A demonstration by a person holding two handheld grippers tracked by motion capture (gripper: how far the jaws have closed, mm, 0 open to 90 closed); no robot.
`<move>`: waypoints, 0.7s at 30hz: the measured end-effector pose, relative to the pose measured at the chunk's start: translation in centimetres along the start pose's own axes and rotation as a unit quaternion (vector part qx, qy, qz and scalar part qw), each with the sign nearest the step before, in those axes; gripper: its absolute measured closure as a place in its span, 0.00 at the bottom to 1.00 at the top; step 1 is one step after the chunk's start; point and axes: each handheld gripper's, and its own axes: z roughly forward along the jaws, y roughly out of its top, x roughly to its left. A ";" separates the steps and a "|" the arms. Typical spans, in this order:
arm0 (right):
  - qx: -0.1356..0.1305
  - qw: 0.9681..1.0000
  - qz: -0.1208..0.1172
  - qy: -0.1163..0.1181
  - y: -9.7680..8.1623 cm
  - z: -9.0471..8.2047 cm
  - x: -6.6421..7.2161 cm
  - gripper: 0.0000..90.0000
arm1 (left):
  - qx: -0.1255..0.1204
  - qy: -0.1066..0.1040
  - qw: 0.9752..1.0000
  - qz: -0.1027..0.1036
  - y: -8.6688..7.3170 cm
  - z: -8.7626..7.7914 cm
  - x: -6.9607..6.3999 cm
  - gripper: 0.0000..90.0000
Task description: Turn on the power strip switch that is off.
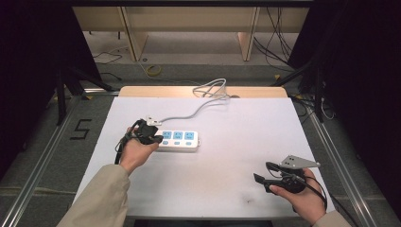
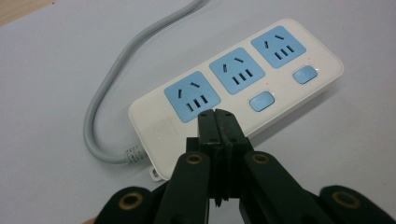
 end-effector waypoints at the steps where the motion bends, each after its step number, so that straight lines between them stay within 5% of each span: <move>1: 0.001 1.000 0.001 -0.001 0.0 0.0 0.0 0.34 | -0.001 0.000 1.000 -0.002 0.0 0.0 0.0 1.00; 21: 0.003 1.000 0.001 0.001 0.0 0.0 0.0 0.34 | 0.006 0.001 1.000 -0.002 0.4 0.7 0.1 1.00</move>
